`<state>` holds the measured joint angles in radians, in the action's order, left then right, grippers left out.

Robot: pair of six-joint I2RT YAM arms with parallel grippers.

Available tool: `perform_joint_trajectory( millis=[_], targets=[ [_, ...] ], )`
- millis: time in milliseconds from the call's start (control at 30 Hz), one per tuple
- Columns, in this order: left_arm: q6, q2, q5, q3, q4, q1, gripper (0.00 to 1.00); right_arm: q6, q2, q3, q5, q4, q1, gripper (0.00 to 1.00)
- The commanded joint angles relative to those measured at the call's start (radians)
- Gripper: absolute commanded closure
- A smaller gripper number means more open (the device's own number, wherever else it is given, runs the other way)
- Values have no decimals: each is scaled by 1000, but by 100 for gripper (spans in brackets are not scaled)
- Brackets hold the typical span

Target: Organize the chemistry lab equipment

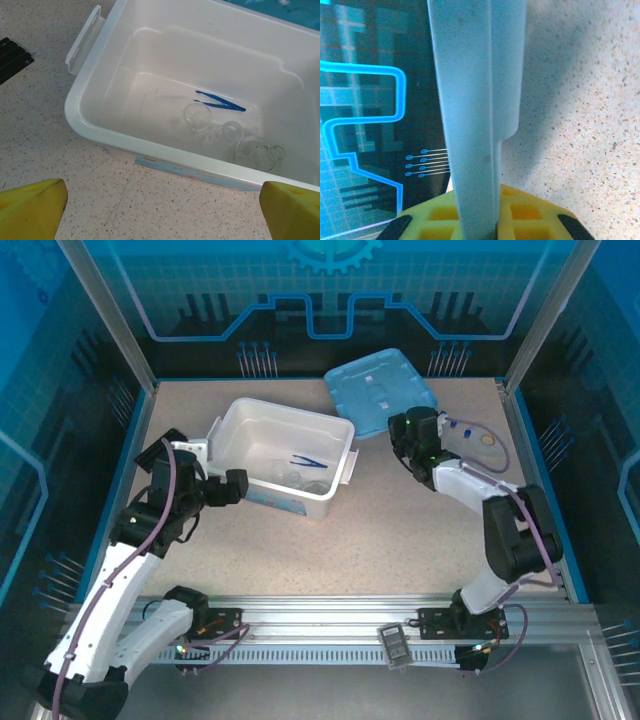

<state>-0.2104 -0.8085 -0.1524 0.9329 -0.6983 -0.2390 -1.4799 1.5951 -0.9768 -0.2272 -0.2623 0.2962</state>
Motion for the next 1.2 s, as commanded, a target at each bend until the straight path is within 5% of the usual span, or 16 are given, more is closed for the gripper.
perform_joint_trajectory(
  millis=[0,233,533,900,1167],
  targets=[
    [-14,-1,23,-9,22,10,1,135,-89,-55,-75,113,-3,100],
    [-15,-3,22,-11,21,12,1,320,-239,-50,-198,195,23,100],
    [-33,-19,42,18,18,12,0,778,-419,-61,-453,129,169,100],
    [-126,-40,158,175,-27,12,1,1688,-438,-3,-717,-438,563,100],
    [-229,-55,317,300,-29,13,1,2165,-304,35,-808,-848,738,100]
  ],
)
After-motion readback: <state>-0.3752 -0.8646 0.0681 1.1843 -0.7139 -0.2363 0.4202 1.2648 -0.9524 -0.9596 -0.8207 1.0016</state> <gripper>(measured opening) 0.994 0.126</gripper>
